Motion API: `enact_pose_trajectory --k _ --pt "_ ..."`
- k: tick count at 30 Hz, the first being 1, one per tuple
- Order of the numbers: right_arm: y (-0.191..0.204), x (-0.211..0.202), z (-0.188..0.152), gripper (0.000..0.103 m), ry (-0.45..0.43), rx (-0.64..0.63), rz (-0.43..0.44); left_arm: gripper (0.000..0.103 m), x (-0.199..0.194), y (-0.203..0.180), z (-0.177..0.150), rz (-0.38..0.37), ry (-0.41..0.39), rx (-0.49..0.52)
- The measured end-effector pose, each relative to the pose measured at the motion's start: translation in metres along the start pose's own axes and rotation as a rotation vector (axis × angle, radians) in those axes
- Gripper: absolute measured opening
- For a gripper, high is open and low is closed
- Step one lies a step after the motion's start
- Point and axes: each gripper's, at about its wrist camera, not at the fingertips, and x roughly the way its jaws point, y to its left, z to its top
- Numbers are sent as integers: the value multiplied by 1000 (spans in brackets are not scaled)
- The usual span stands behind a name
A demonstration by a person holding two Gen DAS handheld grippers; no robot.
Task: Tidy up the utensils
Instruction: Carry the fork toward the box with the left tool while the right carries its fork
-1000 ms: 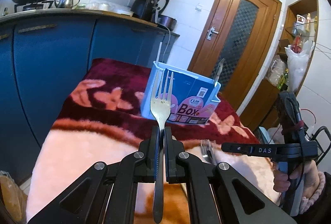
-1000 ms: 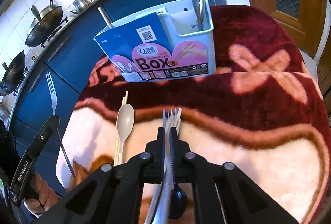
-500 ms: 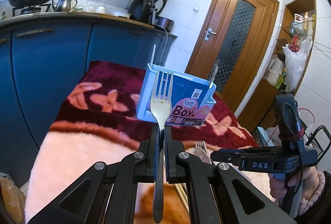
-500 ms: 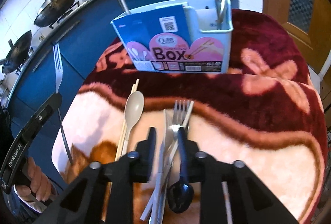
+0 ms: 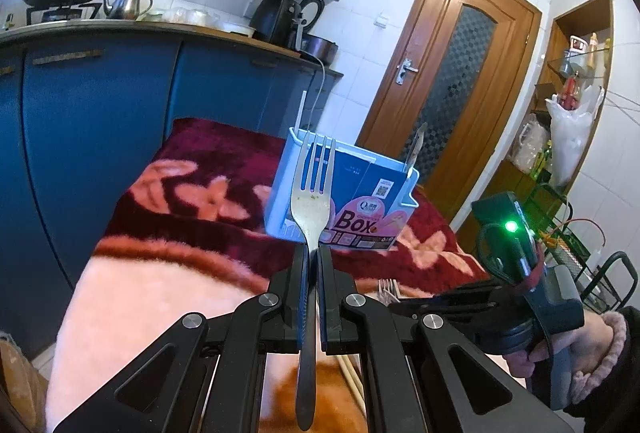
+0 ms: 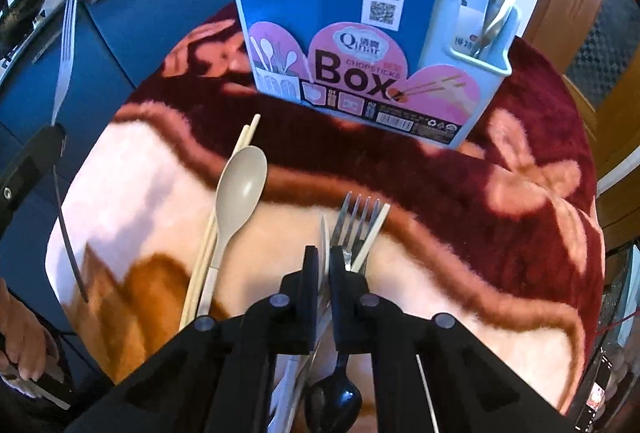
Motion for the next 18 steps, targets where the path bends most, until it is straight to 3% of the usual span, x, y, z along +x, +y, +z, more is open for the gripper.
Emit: enact_pose_trajectory --k 12,18 --pt "-28 -65 -26 4 -307 137 92 4 8 -9 25 0 -66 15" --pt "-42 -90 -32 4 -481 200 87 4 16 -20 50 10 -136 32"
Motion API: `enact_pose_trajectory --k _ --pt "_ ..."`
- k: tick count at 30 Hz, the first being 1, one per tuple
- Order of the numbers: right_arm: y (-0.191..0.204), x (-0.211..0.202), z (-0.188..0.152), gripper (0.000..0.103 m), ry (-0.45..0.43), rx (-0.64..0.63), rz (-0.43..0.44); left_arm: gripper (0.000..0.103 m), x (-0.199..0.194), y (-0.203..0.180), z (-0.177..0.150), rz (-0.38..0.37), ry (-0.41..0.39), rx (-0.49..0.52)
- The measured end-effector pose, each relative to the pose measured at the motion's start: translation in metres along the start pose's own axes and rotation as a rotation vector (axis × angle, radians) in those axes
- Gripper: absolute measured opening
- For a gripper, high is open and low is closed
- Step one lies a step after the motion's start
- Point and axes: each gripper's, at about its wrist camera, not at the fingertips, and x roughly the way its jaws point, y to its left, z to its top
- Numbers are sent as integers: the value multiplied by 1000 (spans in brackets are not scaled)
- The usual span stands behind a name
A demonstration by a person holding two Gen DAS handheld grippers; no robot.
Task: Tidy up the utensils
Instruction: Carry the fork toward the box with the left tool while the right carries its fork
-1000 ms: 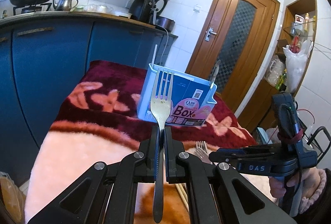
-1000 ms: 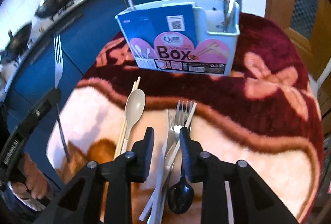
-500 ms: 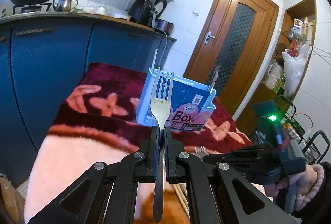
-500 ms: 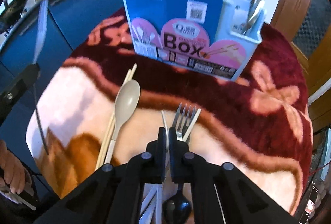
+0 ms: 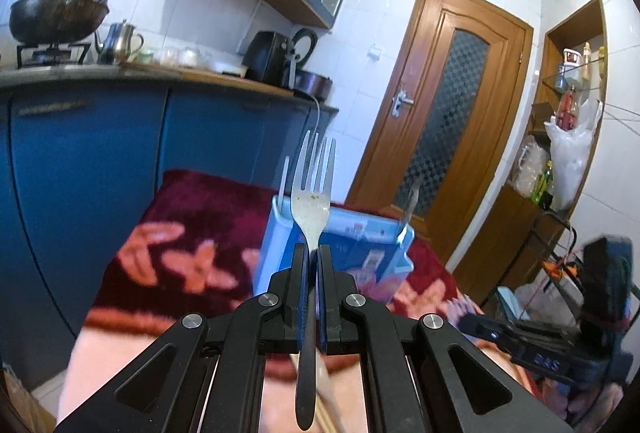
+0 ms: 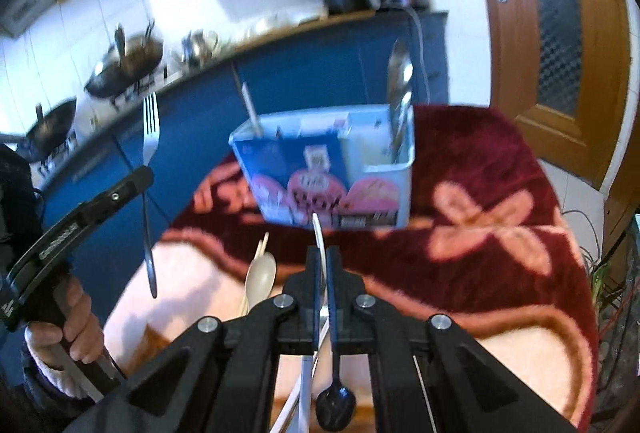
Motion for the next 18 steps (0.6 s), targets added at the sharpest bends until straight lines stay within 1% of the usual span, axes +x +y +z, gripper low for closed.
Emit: enact_pose_trajectory --k 2,6,13,18 --pt "-4 -8 2 4 -56 6 -14 4 5 -3 8 0 -20 0" --pt "-11 -15 6 4 -133 1 -46 4 20 -11 26 4 -77 10" --pt "-24 -16 2 4 -191 7 -51 4 55 -15 58 36 -156 12" --pt "-33 -17 -2 4 -225 23 -47 4 76 -20 69 90 -210 32"
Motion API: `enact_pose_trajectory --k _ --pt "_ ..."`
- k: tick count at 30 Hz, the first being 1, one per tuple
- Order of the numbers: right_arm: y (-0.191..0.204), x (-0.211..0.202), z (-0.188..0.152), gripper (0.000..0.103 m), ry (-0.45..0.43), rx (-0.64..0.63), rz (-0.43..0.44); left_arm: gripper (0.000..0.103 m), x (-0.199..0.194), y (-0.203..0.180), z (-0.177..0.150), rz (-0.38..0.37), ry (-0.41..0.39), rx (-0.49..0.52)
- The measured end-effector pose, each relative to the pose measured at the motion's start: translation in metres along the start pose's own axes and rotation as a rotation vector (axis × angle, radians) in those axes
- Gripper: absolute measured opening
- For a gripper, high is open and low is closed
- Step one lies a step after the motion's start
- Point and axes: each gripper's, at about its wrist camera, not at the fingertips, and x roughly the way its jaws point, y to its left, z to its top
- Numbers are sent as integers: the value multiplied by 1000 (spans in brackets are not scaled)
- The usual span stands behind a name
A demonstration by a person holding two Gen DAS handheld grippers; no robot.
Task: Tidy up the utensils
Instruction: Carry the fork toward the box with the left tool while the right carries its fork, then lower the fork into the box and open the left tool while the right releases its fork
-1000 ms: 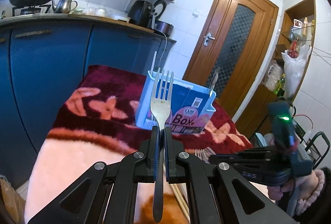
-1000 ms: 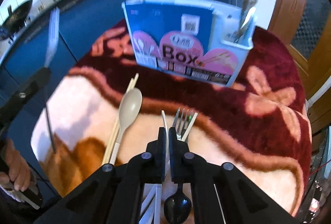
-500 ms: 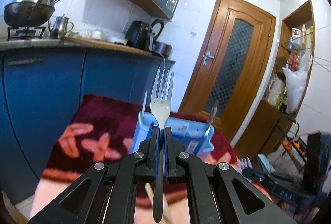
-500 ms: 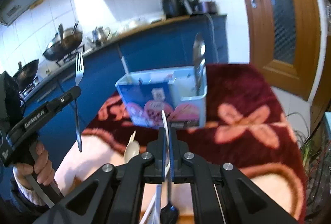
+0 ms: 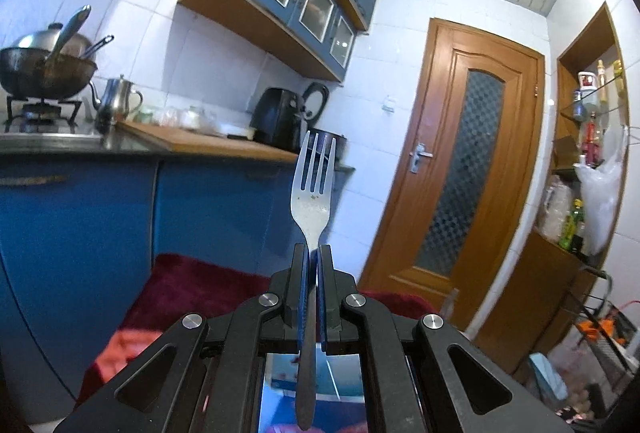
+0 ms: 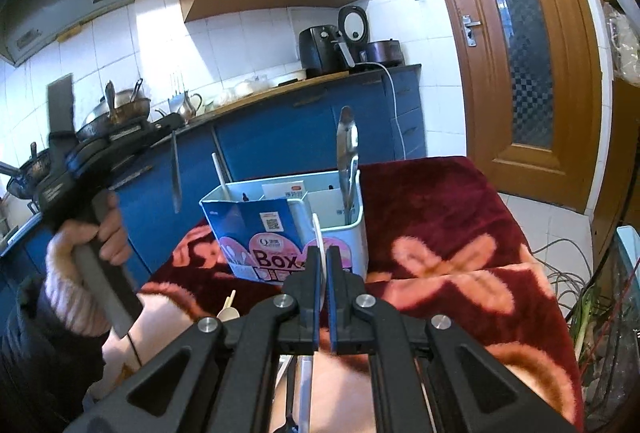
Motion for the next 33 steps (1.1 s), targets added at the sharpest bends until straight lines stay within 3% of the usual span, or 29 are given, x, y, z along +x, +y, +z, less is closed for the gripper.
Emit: enact_pose_trajectory --k 9,19,33 --pt "-11 -2 -5 4 -32 18 2 4 25 -3 -12 79 -70 29" --pt "-17 1 -1 4 -47 20 -11 4 36 1 -44 104 -43 52" --pt "-1 32 66 4 -230 -81 -92 4 24 10 -48 77 -49 28"
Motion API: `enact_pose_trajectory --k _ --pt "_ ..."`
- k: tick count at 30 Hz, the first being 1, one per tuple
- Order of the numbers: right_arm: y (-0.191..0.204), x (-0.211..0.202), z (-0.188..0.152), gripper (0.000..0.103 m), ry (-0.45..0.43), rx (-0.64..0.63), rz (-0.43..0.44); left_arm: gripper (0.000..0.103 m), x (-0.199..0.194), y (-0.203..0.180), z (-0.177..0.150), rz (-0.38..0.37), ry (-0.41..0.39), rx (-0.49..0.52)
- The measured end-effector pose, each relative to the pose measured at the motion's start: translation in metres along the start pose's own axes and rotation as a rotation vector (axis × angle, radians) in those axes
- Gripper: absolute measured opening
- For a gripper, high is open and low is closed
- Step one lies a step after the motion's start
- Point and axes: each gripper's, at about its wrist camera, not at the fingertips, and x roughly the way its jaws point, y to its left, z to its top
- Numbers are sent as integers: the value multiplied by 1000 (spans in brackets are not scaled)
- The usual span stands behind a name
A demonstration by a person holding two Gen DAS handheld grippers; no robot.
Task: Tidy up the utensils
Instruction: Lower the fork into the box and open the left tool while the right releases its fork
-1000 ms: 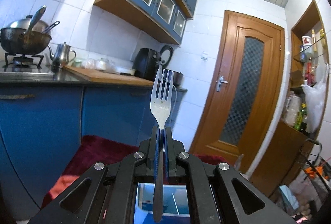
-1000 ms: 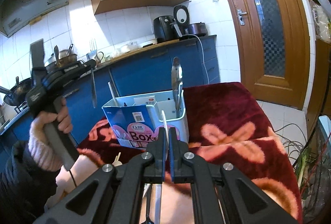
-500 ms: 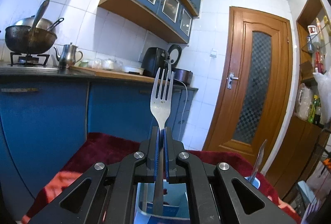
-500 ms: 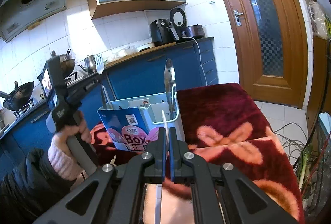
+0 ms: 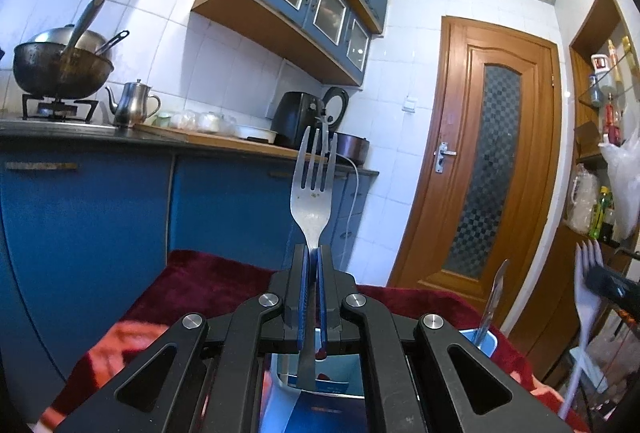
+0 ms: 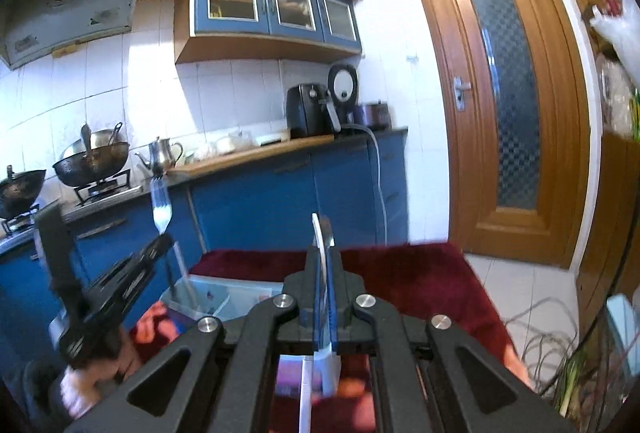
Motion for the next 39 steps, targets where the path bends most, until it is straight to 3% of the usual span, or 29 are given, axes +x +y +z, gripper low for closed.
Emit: enact_pose_trajectory --k 11,16,24,28,31,36,39 --pt "28 53 21 4 -165 -129 -63 4 -4 8 -6 6 -24 -40" --pt "37 74 7 4 -156 -173 -77 4 -4 9 -10 17 -17 -45" --pt "29 82 -11 4 -68 -122 -30 4 -5 4 -15 15 28 -12" --pt "25 75 -13 11 -48 -92 -2 5 -8 4 -18 6 71 -13" --pt "23 68 -13 20 -52 -78 10 10 -11 4 -18 0 96 -15" --pt "16 56 -11 22 -47 -28 25 22 -20 3 -15 -1 100 -2" --pt "12 47 -10 22 -44 -5 26 23 -27 4 -13 -8 115 -6"
